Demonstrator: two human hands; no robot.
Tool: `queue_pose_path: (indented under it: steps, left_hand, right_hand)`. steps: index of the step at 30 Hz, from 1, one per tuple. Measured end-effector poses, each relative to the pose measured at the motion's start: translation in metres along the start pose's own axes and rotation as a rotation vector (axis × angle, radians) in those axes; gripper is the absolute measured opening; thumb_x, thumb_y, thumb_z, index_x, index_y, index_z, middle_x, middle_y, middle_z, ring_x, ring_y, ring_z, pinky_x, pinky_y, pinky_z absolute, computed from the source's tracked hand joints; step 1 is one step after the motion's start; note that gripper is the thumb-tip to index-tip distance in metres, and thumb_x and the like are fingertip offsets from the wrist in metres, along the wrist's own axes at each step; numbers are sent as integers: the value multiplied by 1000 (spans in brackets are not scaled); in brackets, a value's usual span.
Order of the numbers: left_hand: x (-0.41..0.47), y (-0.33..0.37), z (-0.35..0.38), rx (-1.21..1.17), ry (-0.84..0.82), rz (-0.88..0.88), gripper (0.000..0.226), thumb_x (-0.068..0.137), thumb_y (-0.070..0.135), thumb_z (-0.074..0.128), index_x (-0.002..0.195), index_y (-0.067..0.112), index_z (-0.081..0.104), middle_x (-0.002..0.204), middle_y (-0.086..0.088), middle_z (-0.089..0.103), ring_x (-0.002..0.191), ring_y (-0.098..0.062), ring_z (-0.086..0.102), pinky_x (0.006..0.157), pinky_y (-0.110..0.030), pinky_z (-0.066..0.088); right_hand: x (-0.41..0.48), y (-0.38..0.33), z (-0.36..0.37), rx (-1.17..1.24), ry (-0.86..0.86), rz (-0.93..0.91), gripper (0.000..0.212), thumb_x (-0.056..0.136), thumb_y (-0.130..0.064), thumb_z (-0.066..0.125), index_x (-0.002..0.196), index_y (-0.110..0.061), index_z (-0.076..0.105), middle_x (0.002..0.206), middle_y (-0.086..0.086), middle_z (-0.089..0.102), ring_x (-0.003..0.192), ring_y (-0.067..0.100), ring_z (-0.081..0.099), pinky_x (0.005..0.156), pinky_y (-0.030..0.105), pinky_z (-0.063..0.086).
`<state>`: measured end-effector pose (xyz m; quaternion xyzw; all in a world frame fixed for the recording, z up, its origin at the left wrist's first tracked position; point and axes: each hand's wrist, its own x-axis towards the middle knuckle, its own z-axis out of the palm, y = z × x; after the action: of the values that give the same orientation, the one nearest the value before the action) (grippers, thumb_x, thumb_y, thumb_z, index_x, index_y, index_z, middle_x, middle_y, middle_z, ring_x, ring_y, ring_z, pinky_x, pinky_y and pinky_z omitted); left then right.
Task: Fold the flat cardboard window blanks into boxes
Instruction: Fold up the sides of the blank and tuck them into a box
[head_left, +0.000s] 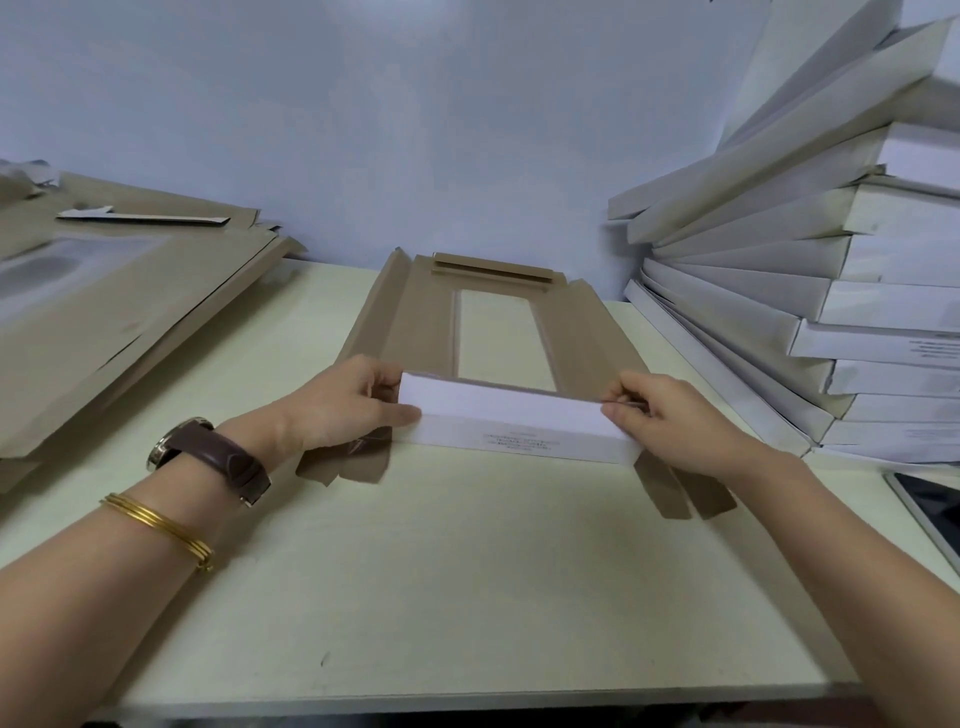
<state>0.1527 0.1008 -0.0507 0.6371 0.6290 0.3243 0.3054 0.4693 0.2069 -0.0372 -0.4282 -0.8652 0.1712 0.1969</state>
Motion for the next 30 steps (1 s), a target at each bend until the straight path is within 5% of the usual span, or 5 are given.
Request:
queue_pose_path:
  steps: [5, 10, 15, 22, 30]
  left_hand:
    - [3, -4, 2, 73, 67, -63, 29, 88, 21, 66, 97, -7, 63, 78, -22, 64, 61, -19, 51, 65, -30, 42]
    - [4, -2, 6, 190, 174, -64, 22, 86, 23, 67, 81, 3, 60, 69, -2, 59, 63, -18, 51, 60, -27, 39]
    - [4, 5, 20, 333, 253, -67, 26, 86, 27, 63, 102, 13, 47, 93, -1, 57, 85, -20, 54, 69, -32, 44]
    - [7, 13, 42, 846, 374, 75, 46, 82, 36, 52, 112, 4, 41, 131, -14, 30, 120, -32, 31, 106, -36, 28]
    - [22, 11, 67, 924, 119, 340, 47, 101, 28, 29, 147, 17, 25, 153, -4, 23, 145, -21, 13, 114, -36, 8]
  right_hand:
    - [19, 0, 10, -118, 19, 0, 27, 98, -20, 49, 75, -32, 43, 86, -6, 53, 81, 13, 50, 63, 20, 32]
    - [28, 2, 23, -197, -8, 77, 19, 100, -25, 45, 81, -27, 43, 91, 2, 48, 88, 25, 49, 79, 38, 40]
    - [26, 3, 36, -209, -27, 128, 16, 102, -25, 39, 90, -16, 44, 95, 1, 38, 87, 18, 37, 65, 29, 19]
    - [22, 2, 46, -338, -19, 148, 20, 104, -23, 30, 90, -12, 38, 102, 7, 35, 106, 25, 33, 86, 33, 33]
    - [20, -21, 68, -604, 153, 90, 33, 86, -5, 48, 118, -14, 45, 118, 9, 40, 104, 27, 36, 74, 30, 25]
